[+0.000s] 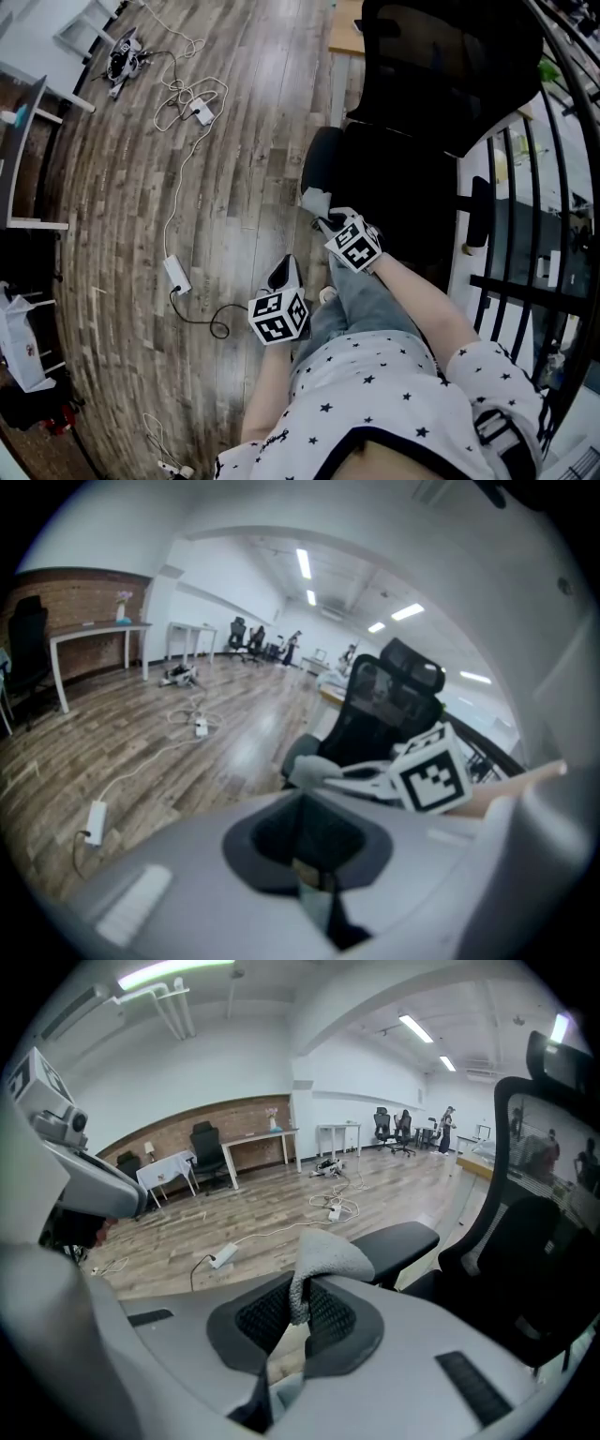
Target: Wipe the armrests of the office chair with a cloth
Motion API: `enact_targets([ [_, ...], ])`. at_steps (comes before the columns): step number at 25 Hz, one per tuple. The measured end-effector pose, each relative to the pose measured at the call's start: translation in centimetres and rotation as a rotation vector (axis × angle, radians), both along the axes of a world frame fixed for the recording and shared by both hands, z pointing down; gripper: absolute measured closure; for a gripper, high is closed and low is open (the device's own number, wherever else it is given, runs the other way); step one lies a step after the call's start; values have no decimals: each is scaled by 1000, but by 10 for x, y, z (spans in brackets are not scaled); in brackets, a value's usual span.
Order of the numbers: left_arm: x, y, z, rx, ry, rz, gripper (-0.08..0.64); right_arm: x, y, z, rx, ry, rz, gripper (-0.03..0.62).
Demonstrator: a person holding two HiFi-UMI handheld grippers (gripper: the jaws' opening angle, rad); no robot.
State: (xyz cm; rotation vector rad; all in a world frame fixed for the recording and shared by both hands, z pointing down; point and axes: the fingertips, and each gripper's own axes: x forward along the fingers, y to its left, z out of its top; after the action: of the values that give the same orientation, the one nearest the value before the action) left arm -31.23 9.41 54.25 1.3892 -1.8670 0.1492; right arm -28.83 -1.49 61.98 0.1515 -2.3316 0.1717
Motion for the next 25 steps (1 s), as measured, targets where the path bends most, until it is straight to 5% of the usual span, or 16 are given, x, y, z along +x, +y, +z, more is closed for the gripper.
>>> enact_targets([
  [25, 8, 32, -39, 127, -35, -7, 554, 42, 83, -116, 27, -242, 65, 561],
])
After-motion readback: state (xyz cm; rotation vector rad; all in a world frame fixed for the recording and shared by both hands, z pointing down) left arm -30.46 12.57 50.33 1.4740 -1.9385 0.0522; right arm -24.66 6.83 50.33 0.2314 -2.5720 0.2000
